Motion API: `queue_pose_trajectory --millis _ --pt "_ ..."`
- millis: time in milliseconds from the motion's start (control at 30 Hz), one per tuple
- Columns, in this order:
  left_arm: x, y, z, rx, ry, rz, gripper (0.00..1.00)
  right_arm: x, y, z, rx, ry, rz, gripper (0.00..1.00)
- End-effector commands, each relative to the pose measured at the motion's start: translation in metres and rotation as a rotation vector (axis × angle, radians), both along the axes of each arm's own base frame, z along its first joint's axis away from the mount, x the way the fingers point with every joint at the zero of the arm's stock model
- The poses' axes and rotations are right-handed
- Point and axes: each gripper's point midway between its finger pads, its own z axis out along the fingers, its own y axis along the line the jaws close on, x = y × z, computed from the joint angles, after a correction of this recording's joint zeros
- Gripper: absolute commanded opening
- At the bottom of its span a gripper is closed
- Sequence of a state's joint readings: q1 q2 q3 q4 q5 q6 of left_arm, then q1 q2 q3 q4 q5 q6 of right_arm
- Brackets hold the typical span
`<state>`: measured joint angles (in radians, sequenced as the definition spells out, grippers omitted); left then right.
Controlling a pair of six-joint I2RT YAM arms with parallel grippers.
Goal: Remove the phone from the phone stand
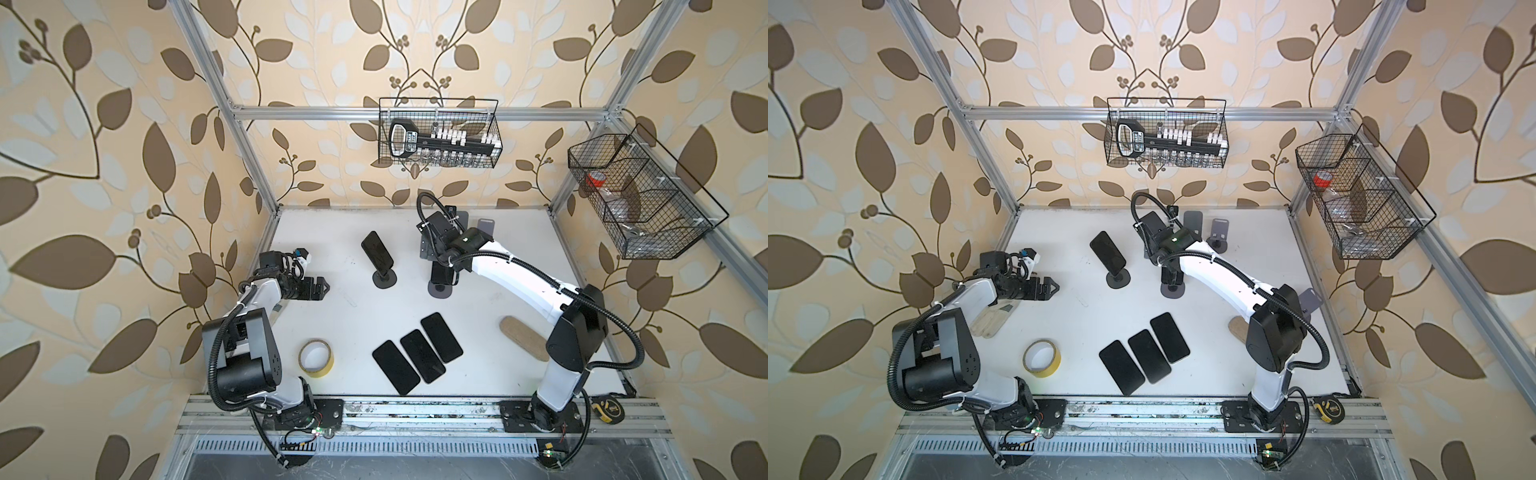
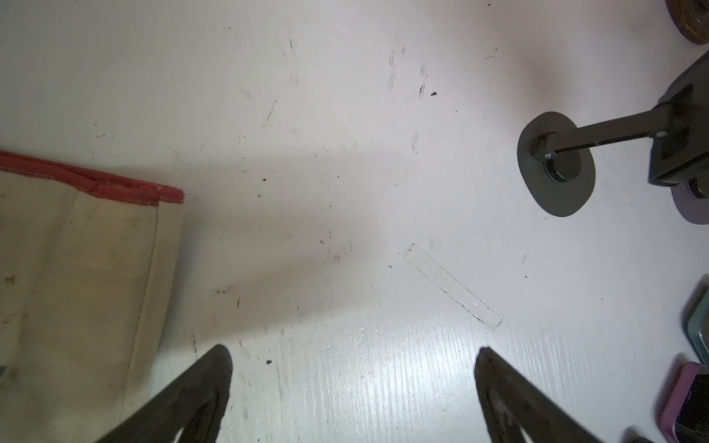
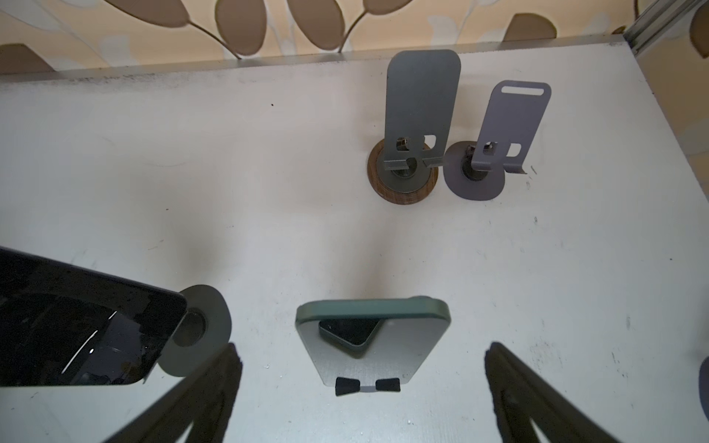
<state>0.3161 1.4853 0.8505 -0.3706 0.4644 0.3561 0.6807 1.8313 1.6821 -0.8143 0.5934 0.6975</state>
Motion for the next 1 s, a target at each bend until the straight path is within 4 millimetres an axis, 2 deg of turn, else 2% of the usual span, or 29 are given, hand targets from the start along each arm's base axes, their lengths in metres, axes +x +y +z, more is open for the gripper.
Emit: queue_pose_trajectory --millis 0,300,667,833,900,967 --pt "0.005 0.004 0.008 -0.001 -0.022 0.01 0.99 0.002 -0.01 -0.009 -0.052 0.031 -0.042 1.0" --pt "0.004 0.003 0.009 -0.004 -0.023 0.003 0.99 0.012 -0.01 -0.03 -0.04 0.077 -0.064 0.97" --pt "0.004 0.0 0.01 -0.012 -0.029 -0.01 0.99 0.022 -0.01 -0.036 0.009 0.077 -0.056 0.76" --pt "0.004 -0.001 0.01 -0.014 -0.032 -0.016 0.99 0.023 -0.008 -0.039 0.003 0.079 -0.05 0.76" --pt "0.004 -0.001 0.01 -0.015 -0.03 -0.016 0.99 0.023 -0.009 -0.041 -0.004 0.082 -0.048 0.82" --pt "0.004 -0.001 0.01 -0.017 -0.029 -0.016 0.99 0.023 -0.007 -0.044 -0.008 0.093 -0.026 0.83"
